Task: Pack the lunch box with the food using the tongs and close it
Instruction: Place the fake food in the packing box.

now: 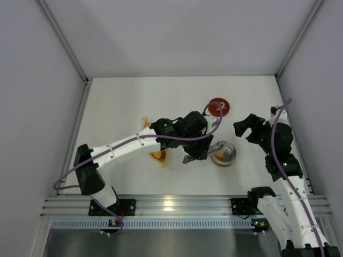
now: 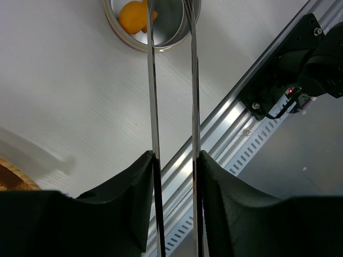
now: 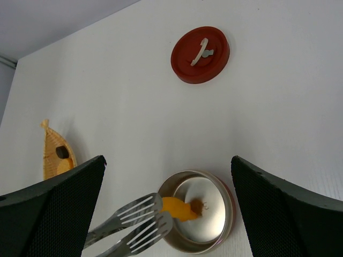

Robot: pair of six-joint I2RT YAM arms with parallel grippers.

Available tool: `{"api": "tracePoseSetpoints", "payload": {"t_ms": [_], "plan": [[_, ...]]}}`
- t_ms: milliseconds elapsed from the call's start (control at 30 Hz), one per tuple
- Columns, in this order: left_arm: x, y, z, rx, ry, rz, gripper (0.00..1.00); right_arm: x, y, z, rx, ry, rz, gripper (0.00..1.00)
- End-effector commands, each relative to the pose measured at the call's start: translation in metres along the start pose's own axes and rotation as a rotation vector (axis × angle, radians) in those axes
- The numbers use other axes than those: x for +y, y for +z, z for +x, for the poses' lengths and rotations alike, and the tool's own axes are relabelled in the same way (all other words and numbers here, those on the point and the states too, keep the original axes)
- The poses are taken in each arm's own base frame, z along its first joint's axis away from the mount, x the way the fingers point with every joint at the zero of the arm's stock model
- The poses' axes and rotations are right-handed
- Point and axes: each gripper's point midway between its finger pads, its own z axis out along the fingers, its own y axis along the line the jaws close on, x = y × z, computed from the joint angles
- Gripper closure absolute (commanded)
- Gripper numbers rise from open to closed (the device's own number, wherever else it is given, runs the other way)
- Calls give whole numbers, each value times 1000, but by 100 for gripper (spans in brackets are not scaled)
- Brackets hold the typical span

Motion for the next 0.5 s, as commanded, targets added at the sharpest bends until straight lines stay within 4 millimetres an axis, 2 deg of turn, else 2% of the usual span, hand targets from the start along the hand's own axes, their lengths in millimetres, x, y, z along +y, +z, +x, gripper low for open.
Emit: {"api": "tracePoseSetpoints", "payload": {"t_ms": [0,333,433,467], "plan": [[-11,-3,-16,-65,6,37,57,13,-8,-22,-54,-31,-31,0],[-8,-14,-20,-92,9,8,57,15,-8,-24,-56,-33,-33,0],[-1,-25,-23,-120,4,-36,57,15,-8,-25,-54,-34,-31,0],[0,-35,-25,-141,-2,-43,57,15,-9,-26,-58,-38,-33,1]]}}
